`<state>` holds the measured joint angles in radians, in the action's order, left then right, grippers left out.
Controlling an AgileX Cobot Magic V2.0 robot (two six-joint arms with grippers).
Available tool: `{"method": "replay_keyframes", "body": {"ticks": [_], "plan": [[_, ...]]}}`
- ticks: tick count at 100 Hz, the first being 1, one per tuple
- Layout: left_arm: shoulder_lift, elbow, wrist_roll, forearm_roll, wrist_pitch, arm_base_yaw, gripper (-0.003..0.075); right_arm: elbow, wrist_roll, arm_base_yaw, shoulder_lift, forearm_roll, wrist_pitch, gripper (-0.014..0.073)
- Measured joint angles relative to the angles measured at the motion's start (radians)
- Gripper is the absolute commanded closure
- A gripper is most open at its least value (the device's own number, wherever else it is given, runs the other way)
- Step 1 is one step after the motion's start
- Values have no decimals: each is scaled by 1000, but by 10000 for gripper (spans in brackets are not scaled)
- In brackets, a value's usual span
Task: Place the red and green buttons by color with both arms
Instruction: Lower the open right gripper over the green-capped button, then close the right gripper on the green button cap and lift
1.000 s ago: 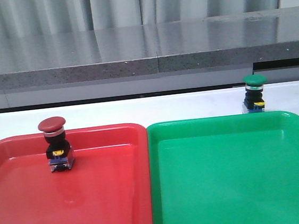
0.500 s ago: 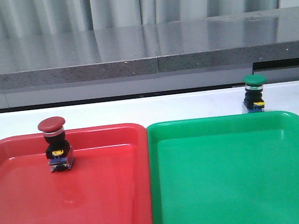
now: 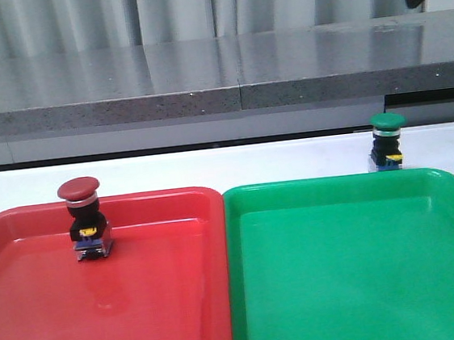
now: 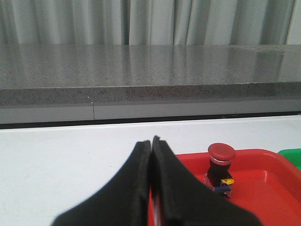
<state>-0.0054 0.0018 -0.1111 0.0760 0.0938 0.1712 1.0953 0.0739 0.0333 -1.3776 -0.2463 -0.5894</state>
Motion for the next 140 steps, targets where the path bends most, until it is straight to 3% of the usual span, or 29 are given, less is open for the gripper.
{"method": "replay_keyframes", "body": {"ticks": [51, 111, 120, 140], "plan": [[0, 0, 0, 0, 0, 0, 739, 170, 9, 19, -353, 0, 21, -51], [0, 0, 0, 0, 0, 0, 739, 178, 11, 29, -496, 0, 78, -43], [0, 0, 0, 0, 0, 0, 739, 179, 11, 29, -496, 0, 84, 41], [0, 0, 0, 0, 0, 0, 739, 179, 11, 29, -496, 0, 86, 349]]}}
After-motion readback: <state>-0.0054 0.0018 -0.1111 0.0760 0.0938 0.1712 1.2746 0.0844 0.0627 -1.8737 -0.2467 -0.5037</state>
